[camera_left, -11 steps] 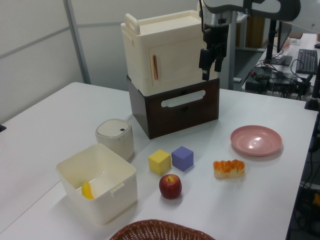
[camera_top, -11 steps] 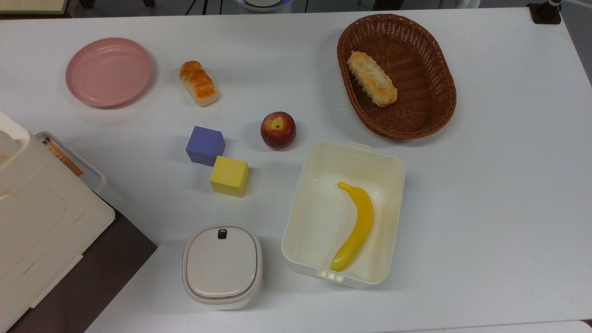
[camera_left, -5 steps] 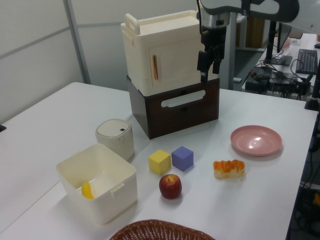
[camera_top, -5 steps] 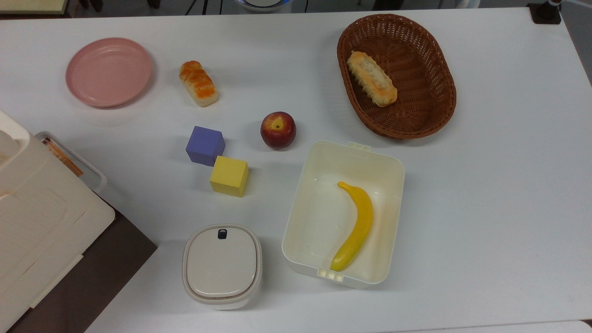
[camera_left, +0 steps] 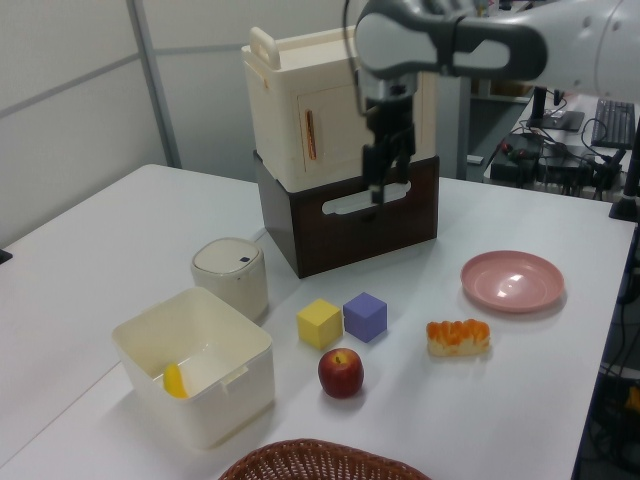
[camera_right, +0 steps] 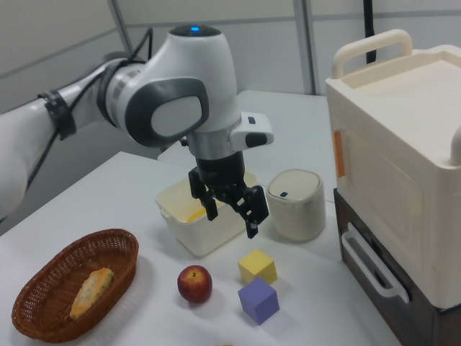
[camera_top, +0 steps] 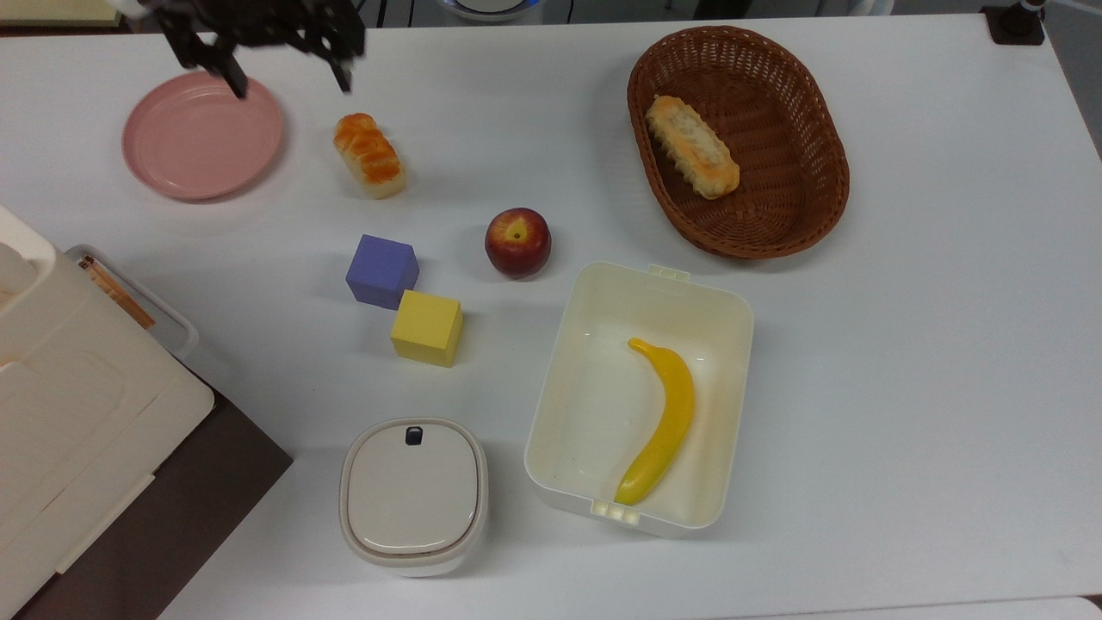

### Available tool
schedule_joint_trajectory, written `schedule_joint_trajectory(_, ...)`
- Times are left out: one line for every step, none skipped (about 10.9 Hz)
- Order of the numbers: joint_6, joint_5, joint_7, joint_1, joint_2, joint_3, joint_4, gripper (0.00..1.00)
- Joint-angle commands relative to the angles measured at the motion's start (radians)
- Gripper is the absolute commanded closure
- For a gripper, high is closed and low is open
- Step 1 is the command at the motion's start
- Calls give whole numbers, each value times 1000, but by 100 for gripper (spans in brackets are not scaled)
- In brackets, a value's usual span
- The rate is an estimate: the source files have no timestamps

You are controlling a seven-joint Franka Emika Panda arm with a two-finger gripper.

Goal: Put the purple cube on a plate
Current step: 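Move the gripper down over the purple cube beside the yellow cube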

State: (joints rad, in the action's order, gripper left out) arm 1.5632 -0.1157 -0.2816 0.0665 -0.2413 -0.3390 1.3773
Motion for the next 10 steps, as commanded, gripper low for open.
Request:
schedule_joint_trajectory(96,-2,169,56,-73,-8,17,0)
schedule_joint_trajectory(115,-5,230,64,-108,-8,19,0)
schedule_joint_trajectory(136,-8,283,73,-143,-8,23,0)
schedule_joint_trajectory(168,-13,295,87,-166,-8,38,0)
schedule_joint_trajectory(194,-13,295,105,-185,-6,66,0)
schedule_joint_trajectory(208,-13,295,114,-206,-8,84,0)
schedule_joint_trajectory(209,-12,295,116,-232,-5,89,0)
schedule_joint_trajectory(209,-9,294,118,-255,-5,89,0)
schedule_joint_trajectory(209,-5,294,116,-275,-5,91,0)
schedule_joint_trajectory(209,-1,292,114,-295,-5,89,0)
